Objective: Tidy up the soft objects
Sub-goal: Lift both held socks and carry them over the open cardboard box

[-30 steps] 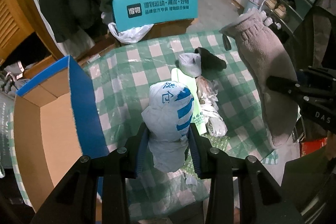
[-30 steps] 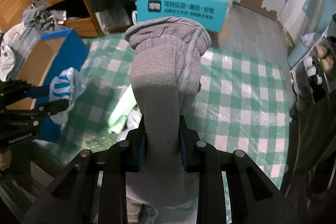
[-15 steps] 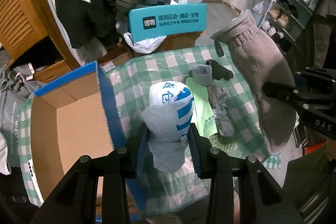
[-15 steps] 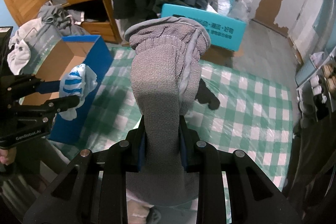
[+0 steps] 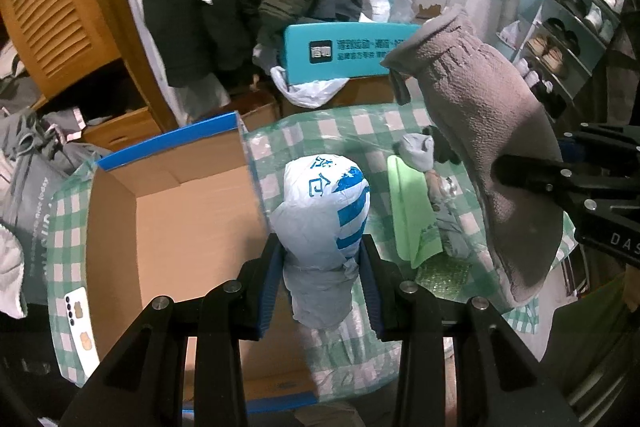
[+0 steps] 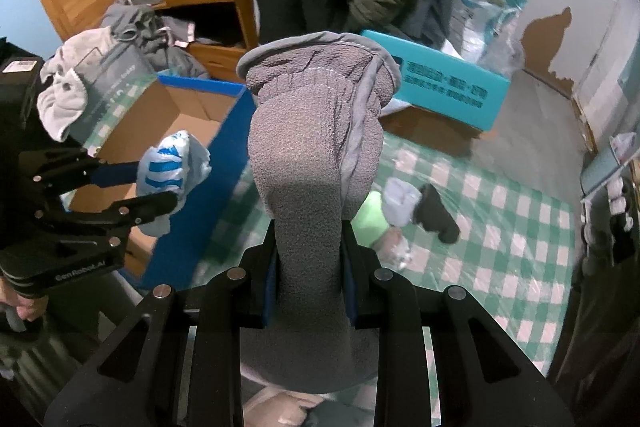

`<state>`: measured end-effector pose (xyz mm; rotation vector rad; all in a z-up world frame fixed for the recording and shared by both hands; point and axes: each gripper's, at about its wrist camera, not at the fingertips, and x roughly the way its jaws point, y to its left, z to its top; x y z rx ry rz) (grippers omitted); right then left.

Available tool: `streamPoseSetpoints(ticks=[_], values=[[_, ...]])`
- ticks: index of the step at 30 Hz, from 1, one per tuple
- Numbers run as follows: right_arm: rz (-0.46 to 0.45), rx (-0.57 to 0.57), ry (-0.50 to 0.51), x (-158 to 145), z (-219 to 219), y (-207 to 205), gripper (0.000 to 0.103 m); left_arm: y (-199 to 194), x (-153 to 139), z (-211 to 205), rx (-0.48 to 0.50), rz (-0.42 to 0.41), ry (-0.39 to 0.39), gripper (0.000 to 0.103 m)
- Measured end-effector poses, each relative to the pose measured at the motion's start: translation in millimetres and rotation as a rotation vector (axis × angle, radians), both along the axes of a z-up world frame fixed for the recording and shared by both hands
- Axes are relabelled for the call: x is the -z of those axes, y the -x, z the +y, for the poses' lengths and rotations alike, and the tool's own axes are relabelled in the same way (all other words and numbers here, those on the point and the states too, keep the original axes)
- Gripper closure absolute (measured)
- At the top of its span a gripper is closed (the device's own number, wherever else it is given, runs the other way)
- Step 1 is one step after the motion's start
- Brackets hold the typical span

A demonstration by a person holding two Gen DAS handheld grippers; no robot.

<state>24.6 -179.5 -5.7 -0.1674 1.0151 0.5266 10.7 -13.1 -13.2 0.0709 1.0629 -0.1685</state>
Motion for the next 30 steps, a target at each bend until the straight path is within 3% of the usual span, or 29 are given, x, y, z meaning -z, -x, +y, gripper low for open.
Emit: streamPoseSetpoints(ticks=[15, 30], values=[[0.025, -0.069, -0.042, -7, 59, -12, 0.078, 10, -8, 53, -0.084, -0.032, -0.009, 0.065], [0.040, -0.160, -0.043, -8, 131, -19, 0.078, 17, 4, 102, -0.176, -0.008, -0.003, 0.065]])
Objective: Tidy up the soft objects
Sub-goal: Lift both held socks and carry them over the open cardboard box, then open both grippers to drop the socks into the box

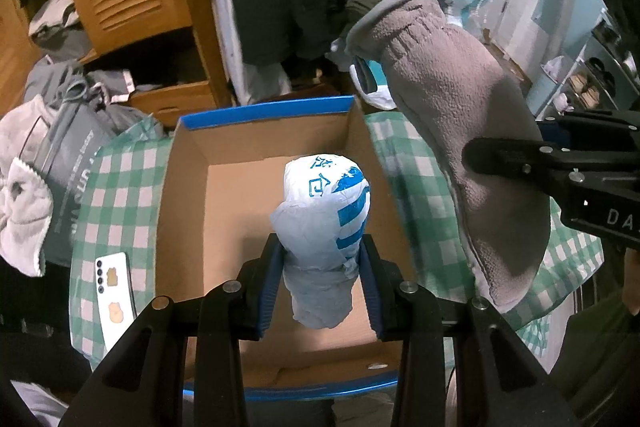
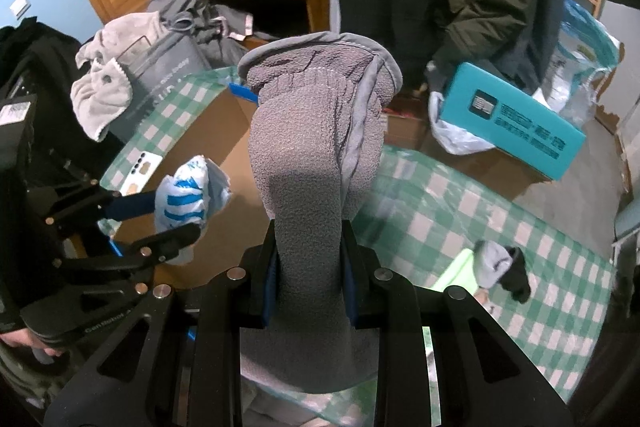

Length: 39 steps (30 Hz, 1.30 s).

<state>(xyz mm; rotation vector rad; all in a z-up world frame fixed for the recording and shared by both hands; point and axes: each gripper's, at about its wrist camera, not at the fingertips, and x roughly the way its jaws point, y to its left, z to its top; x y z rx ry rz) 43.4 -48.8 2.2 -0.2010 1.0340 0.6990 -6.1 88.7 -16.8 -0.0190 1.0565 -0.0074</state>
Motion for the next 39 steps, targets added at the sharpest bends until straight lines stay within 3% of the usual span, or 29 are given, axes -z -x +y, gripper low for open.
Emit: streamPoseSetpoints(ticks=[9, 23, 26, 28, 30, 32, 34, 39], values=[[0.021, -0.052, 0.004, 4, 42, -1, 0.078, 3, 11, 32, -0.064, 0.022, 0.007, 0.065], [0.099, -0.112, 0.050, 37, 95, -2, 0.078, 3, 26, 59, -0.125, 0.061, 0.009, 0.065], [0.118, -0.115, 0.059, 44, 99, -2, 0.074, 3, 30, 61, -0.135, 0.073, -0.008, 0.064], [0.134, -0.115, 0.063, 49, 100, -3, 0.064, 3, 31, 62, -0.141, 0.078, -0.014, 0.062], [0.130, -0.112, 0.068, 51, 99, -3, 0.060, 3, 32, 63, -0.145, 0.084, -0.017, 0.058], [0.123, -0.115, 0.065, 50, 99, -2, 0.058, 3, 31, 64, -0.149, 0.081, -0.017, 0.050], [0.114, -0.107, 0.067, 48, 97, -1, 0.047, 3, 29, 63, -0.152, 0.072, -0.022, 0.047], [0.108, -0.069, 0.074, 48, 85, -5, 0.041, 3, 28, 61, -0.151, 0.064, -0.029, 0.040]])
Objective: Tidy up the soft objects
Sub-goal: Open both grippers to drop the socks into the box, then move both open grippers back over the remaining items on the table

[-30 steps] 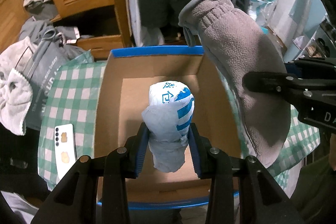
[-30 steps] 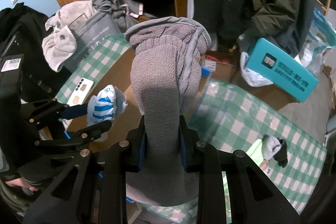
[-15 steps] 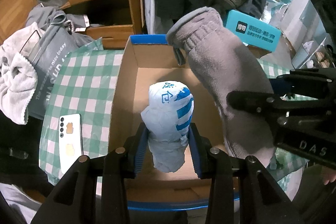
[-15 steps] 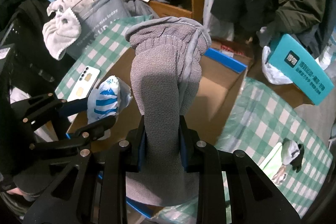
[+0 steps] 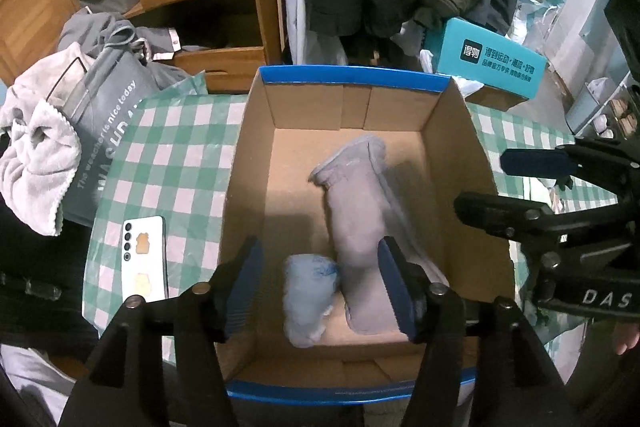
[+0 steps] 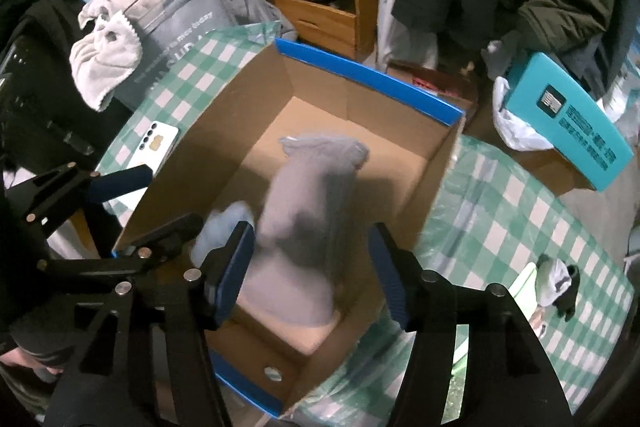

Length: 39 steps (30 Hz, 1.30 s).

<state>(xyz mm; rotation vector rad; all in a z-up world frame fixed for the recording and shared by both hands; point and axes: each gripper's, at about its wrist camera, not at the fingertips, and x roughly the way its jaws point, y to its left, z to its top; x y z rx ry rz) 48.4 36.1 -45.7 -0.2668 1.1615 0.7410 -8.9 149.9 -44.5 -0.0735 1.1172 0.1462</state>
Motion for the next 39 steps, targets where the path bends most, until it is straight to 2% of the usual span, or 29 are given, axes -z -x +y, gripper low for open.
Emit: streamPoseSetpoints(ticks=[10, 19, 39], values=[[-0.001, 0.066, 0.005, -2, -30, 1, 0.033, -3, -7, -24, 0.059, -0.015, -0.018, 0.034], [-0.006, 0.105, 0.011, -3, -59, 3, 0.030, -8, -2, -44, 0.086, 0.003, -0.005, 0.034], [0.004, 0.245, 0.031, 11, -160, 0, 0.028, -30, -1, -121, 0.227, 0.022, -0.028, 0.034]])
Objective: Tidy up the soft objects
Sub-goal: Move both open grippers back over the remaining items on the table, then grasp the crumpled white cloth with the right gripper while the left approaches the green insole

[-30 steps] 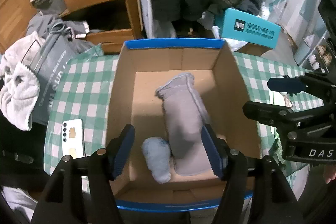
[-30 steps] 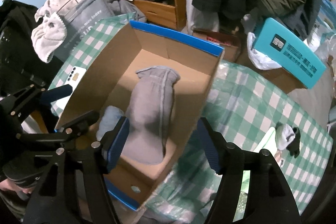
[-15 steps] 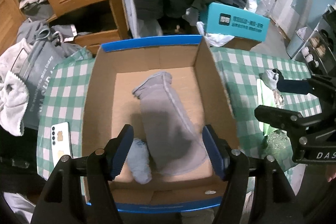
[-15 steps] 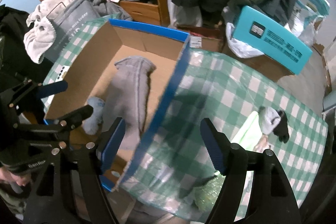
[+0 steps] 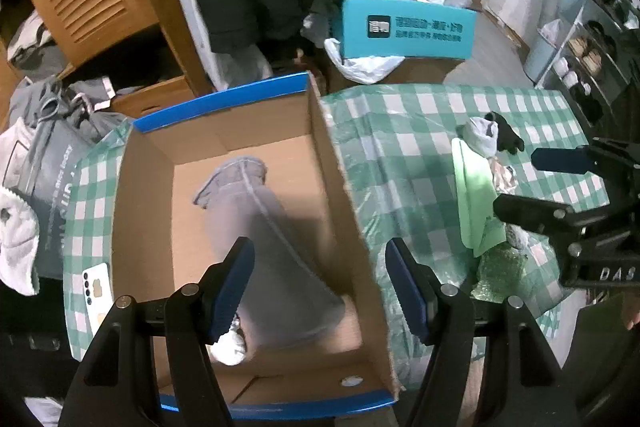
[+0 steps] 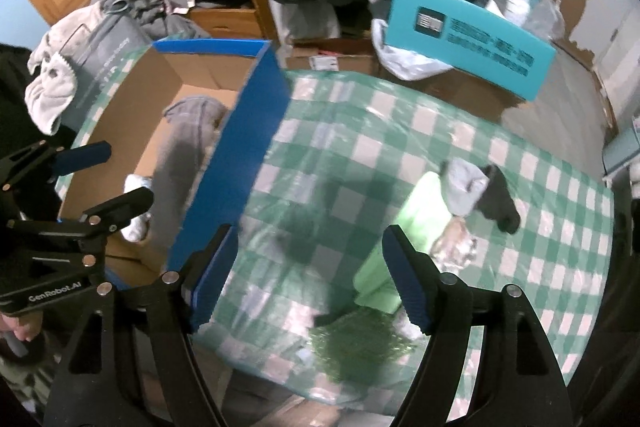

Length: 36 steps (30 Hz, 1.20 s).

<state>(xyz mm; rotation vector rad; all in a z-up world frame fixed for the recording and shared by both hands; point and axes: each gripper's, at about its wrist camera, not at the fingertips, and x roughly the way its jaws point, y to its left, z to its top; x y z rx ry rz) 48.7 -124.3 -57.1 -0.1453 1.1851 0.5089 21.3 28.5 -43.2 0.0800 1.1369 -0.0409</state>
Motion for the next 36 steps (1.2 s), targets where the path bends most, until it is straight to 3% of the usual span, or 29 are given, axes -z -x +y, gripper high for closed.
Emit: streamPoseSetpoints(ticks=[18, 36], values=[[0.070, 0.201, 0.011, 37, -102, -20, 0.026, -21, 16, -62, 0.073, 0.073, 0.034, 0.034], [0.158, 0.277, 0.022, 82, -134, -33, 0.026, -45, 58, -122, 0.134, 0.159, -0.005, 0.029]])
